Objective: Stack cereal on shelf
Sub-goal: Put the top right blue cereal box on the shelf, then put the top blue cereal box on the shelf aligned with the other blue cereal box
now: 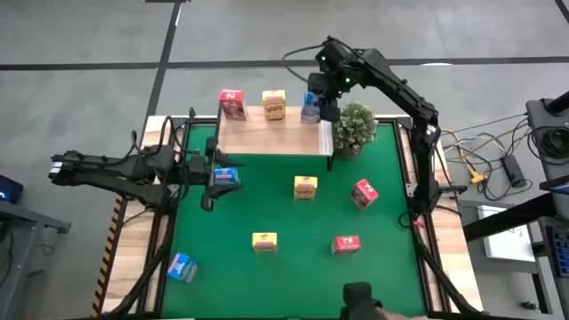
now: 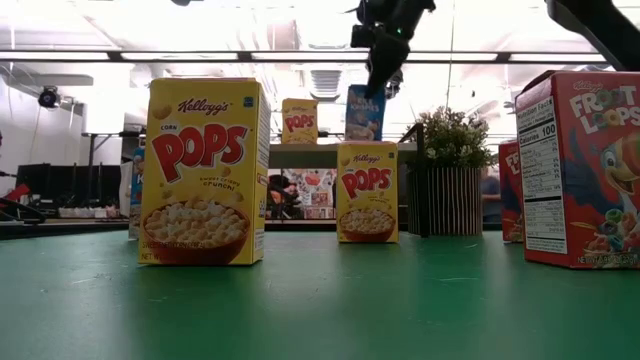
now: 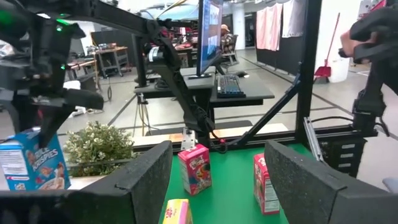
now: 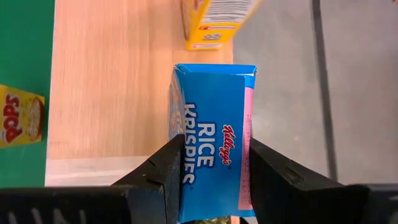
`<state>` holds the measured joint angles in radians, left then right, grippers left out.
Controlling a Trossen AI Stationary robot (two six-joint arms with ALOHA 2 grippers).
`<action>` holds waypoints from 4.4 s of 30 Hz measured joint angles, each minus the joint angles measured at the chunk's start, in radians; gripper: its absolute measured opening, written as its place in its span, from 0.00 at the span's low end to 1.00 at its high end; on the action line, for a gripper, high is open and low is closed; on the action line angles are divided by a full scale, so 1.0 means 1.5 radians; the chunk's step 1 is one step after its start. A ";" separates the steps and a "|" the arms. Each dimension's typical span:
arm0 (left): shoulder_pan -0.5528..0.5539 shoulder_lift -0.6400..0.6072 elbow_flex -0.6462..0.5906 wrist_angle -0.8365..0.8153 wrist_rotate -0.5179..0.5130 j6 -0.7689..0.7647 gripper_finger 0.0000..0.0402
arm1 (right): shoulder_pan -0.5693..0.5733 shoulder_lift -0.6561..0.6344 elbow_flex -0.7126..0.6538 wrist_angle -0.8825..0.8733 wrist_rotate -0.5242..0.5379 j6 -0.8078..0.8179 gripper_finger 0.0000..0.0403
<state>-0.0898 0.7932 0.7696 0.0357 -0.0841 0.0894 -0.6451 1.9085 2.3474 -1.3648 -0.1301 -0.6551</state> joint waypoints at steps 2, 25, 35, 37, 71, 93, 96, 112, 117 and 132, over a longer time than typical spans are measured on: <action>0.000 0.001 0.000 0.000 -0.016 0.002 0.60 | -0.012 0.001 0.001 0.007 -0.016 0.003 0.33; 0.000 0.001 0.000 0.001 -0.044 0.007 0.60 | -0.021 0.037 0.001 0.046 -0.002 0.018 0.41; 0.000 0.001 0.000 0.001 -0.044 0.007 0.60 | -0.021 0.037 0.001 0.051 -0.001 0.016 0.48; 0.000 0.001 0.000 0.001 -0.044 0.007 0.60 | -0.021 0.037 0.001 0.054 -0.002 0.010 0.49; 0.000 0.016 0.000 -0.020 -0.234 -0.034 0.60 | 0.069 -0.080 0.005 0.059 -0.040 0.183 0.44; -0.015 0.108 0.117 -0.390 -0.094 -0.185 0.57 | 0.405 -0.134 -0.055 -0.026 -0.038 0.282 0.03; -0.020 0.140 0.158 -0.517 -0.093 -0.202 0.57 | 0.426 -0.146 -0.122 0.024 -0.034 0.287 0.02; -0.019 0.200 0.149 -0.684 -0.147 -0.199 0.57 | 0.460 -0.330 -0.560 0.402 0.001 0.338 0.02; -0.017 0.200 0.145 -0.687 -0.194 -0.170 0.57 | 0.465 -0.380 -0.666 0.542 -0.001 0.326 0.02; -0.002 0.202 0.090 -0.675 -0.227 -0.152 0.66 | 0.464 -0.430 -0.814 0.693 0.000 0.337 0.02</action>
<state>-0.0934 1.0959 0.9052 -0.9765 -0.4251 -0.1379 0.0505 1.2636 1.1266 -0.3257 -0.1302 -0.1493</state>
